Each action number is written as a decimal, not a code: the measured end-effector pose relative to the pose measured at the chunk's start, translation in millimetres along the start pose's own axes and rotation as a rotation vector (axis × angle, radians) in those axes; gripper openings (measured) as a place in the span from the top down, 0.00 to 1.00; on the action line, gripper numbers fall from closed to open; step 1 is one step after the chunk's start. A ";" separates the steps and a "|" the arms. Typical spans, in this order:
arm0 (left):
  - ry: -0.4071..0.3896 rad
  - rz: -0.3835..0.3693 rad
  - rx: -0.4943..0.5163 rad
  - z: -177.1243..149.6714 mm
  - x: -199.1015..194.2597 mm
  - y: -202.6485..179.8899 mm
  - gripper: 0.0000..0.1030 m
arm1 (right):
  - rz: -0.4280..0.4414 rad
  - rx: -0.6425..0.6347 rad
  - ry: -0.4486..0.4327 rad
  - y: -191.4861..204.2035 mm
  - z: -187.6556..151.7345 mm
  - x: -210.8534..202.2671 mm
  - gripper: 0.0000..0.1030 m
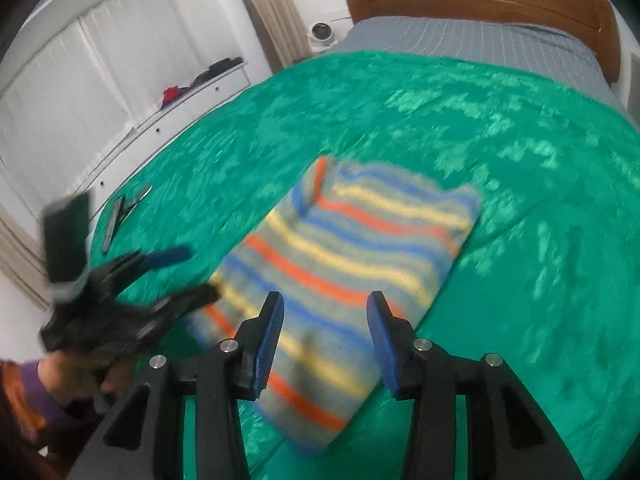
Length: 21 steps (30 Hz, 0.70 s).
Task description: Fold small clothes
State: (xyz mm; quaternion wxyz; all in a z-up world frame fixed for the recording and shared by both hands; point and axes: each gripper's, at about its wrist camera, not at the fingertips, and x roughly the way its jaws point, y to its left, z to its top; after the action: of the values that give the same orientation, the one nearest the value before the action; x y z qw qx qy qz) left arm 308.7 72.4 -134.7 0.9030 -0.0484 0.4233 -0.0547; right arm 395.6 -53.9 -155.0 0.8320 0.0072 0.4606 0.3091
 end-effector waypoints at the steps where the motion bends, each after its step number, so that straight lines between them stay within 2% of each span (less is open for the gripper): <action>1: 0.051 0.021 -0.010 -2.2 11.6 5.9 0.13 | -0.022 0.014 0.040 -0.3 -11.9 15.1 0.57; 3: 0.098 0.001 -0.024 -3.7 15.8 12.6 0.14 | -0.063 0.012 0.075 0.0 -19.4 29.2 0.56; 6: 0.064 -0.025 -0.019 5.7 -2.3 18.1 0.15 | -0.052 0.026 0.075 0.4 -5.8 21.6 0.55; 8: 0.023 -0.057 -0.019 17.9 -9.9 18.5 0.11 | -0.056 0.021 0.031 -0.3 10.1 7.1 0.55; 11: 0.032 -0.110 -0.039 42.2 3.4 13.2 0.09 | -0.149 0.008 -0.023 -6.4 36.1 1.6 0.55; 13: 0.075 -0.110 -0.050 53.5 26.1 10.9 0.09 | -0.168 0.047 -0.017 -18.2 47.2 15.8 0.55; 14: 0.109 -0.082 -0.055 56.3 41.2 11.5 0.10 | -0.171 0.069 -0.002 -24.2 48.5 24.9 0.55; 16: 0.170 -0.031 -0.067 54.0 62.1 15.2 0.11 | -0.162 0.144 0.088 -40.8 42.6 55.9 0.55; 17: 0.190 -0.043 -0.078 51.4 69.2 18.2 0.11 | -0.159 0.162 0.107 -43.9 38.6 64.1 0.55; 19: 0.178 -0.059 -0.087 49.0 61.8 23.7 0.12 | -0.186 0.137 0.062 -36.8 32.8 59.0 0.55; 21: 0.144 -0.067 -0.081 46.6 43.2 28.0 0.13 | -0.176 0.106 0.040 -24.7 29.5 42.3 0.55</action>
State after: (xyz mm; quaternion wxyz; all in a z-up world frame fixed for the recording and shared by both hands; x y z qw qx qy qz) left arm 373.7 95.9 -141.6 0.8652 -0.0950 0.4871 -0.0709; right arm 447.1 -43.8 -177.6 0.8450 0.0043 0.4918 0.2100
